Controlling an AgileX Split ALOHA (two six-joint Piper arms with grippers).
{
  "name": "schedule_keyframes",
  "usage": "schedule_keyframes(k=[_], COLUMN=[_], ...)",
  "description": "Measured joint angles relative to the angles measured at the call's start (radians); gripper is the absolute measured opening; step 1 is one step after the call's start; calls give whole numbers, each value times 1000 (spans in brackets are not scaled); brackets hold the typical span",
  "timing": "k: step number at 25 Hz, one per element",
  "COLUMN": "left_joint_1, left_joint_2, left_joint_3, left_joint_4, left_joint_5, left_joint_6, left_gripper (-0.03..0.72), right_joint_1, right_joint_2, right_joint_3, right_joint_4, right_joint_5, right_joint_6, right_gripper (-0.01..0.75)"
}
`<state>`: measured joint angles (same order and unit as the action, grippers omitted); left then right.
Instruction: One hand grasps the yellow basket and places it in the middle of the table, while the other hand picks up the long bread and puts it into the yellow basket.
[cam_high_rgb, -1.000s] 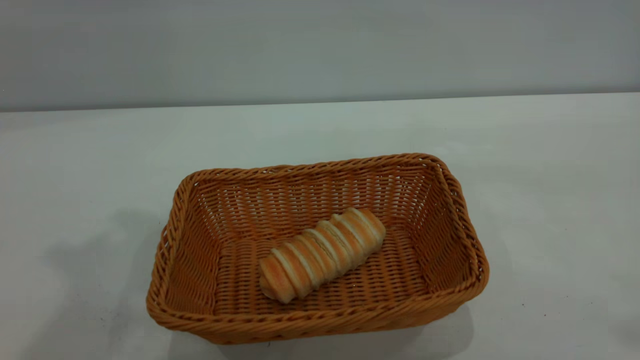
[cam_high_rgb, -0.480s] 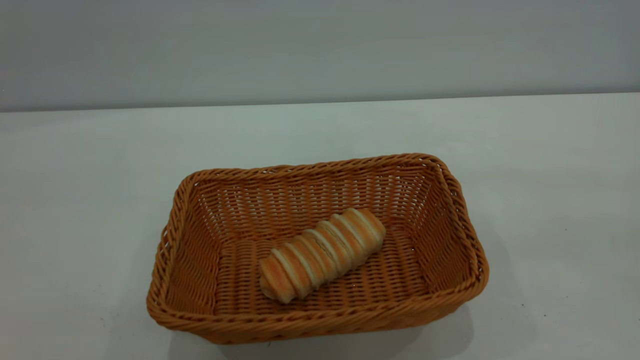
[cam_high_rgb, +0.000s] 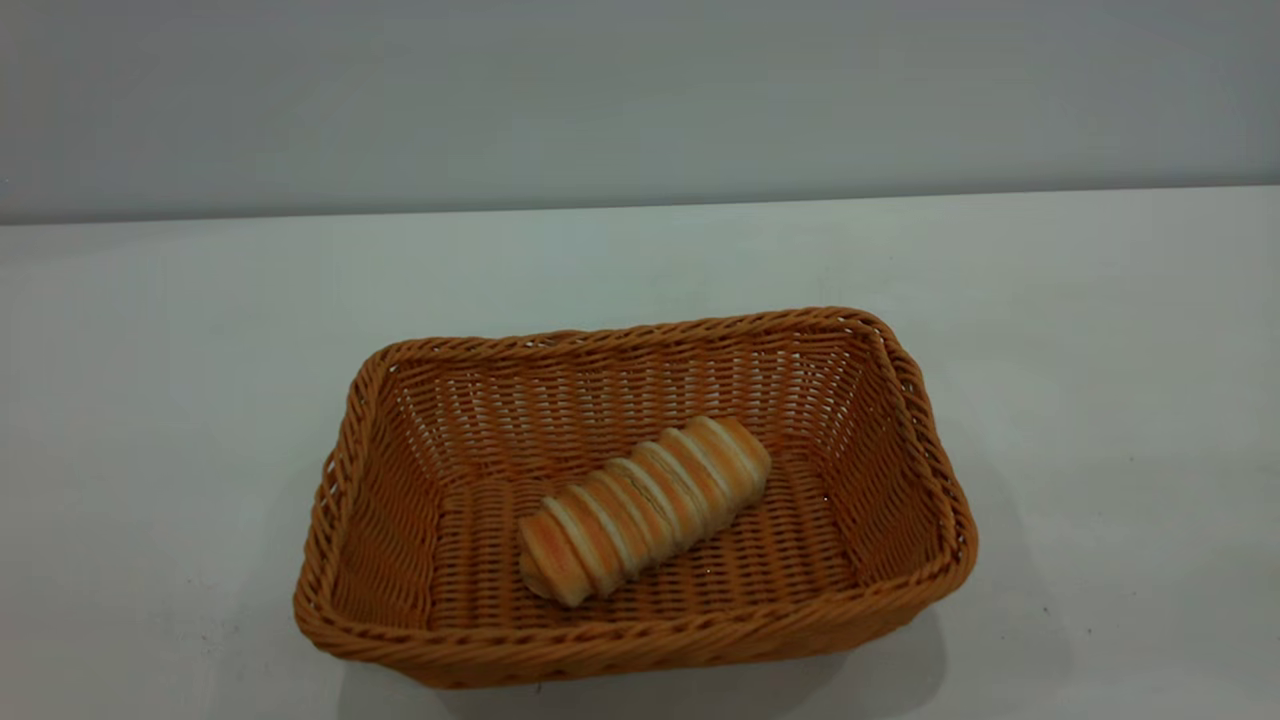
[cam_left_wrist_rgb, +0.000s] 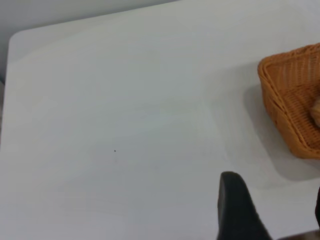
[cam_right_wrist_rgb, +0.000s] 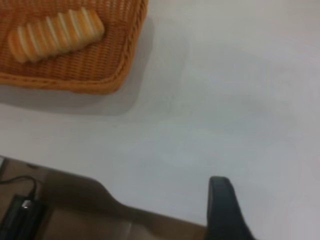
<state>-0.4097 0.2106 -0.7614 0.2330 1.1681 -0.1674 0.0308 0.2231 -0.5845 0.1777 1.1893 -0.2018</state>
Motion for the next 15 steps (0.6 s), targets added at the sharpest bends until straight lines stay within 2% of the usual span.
schedule_keyframes(k=[7,15], left_joint_1=[0,0], left_joint_2=[-146,-165], left_joint_3=[157,210], left_joint_4=[-53,-60], left_joint_5=[-1,-6], left_joint_6=[-3,-3], left_gripper=[435,435], right_joint_1=[0,0], right_joint_2=[-93,-125], right_joint_3=[78,105], right_joint_4=[-83,-92], right_joint_5=[-3,-46], right_joint_6=[-4,0], right_gripper=[496,496])
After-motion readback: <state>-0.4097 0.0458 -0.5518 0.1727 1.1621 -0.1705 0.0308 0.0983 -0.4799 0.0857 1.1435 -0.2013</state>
